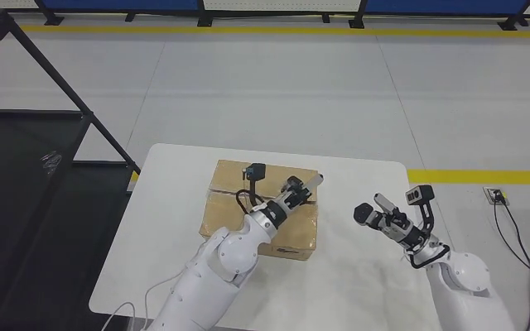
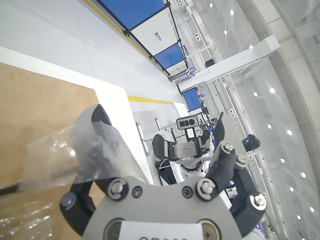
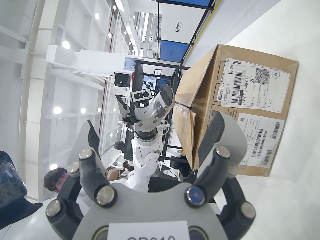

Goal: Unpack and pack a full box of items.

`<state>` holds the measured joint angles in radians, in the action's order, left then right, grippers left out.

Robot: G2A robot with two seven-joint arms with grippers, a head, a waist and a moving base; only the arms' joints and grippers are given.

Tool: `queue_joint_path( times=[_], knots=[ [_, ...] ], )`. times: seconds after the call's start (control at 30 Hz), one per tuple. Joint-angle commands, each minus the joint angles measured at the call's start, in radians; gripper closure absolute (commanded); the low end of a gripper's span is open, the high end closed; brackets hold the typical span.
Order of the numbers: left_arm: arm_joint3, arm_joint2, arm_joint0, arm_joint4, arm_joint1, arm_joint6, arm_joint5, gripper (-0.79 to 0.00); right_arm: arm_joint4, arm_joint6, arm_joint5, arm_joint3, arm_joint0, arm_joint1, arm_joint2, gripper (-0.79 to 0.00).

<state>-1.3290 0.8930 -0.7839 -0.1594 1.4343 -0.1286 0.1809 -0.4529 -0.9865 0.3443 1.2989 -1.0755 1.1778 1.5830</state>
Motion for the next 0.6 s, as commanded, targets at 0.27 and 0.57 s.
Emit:
queue_joint_path(
  times=[0.27, 0.57],
  knots=[
    [0.047, -0.034, 0.024, -0.007, 0.029, 0.017, 0.007, -0.785, -0.023, -0.008, 0.017, -0.025, 0.001, -0.008, 0.001, -0.785],
    [0.076, -0.056, 0.043, -0.002, 0.056, 0.042, 0.032, -0.785, -0.038, -0.010, 0.026, -0.042, 0.002, -0.014, -0.002, -0.785]
  ],
)
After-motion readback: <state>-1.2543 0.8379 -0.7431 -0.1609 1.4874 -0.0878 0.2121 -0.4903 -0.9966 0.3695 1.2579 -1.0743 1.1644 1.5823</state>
